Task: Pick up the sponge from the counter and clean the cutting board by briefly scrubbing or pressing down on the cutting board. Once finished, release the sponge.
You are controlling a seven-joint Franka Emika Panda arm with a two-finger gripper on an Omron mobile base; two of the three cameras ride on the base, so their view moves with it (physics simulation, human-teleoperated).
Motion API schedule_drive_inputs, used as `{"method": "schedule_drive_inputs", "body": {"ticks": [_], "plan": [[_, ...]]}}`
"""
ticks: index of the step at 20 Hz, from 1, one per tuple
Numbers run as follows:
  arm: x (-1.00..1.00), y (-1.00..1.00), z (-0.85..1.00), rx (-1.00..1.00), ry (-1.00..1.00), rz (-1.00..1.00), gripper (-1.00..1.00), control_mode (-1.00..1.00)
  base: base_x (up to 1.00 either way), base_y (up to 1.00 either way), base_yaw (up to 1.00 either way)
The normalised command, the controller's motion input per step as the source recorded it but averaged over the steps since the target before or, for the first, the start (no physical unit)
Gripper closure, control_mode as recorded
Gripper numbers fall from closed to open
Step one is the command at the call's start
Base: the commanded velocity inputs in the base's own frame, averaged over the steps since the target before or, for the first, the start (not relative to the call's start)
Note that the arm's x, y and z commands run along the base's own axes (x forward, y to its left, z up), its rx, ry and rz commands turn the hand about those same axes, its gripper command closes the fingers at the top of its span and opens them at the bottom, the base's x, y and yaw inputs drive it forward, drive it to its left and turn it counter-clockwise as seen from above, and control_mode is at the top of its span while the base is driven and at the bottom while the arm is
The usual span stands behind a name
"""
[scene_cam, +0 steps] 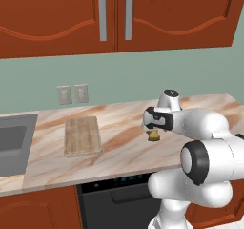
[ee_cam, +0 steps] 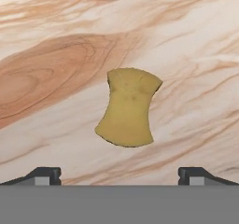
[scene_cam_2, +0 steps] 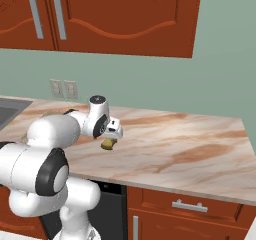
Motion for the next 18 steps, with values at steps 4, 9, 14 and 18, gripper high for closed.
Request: {"method": "schedule_drive_inputs", "body": {"ticks": [4, 9, 14, 18], "plan": [[0.16, 0.0, -0.27, 0.0, 0.0, 0.0, -1.0, -1.0, 0.0, 0.0, 0.0], [0.13, 0.0, -0.15, 0.0, 0.0, 0.0, -1.0, -1.0, 0.0, 0.0, 0.0], [0.14, 0.0, -0.08, 0.0, 0.0, 0.0, -1.0, -1.0, 0.0, 0.0, 0.0], [0.14, 0.0, -0.08, 0.0, 0.0, 0.0, -1.0, -1.0, 0.0, 0.0, 0.0]]}}
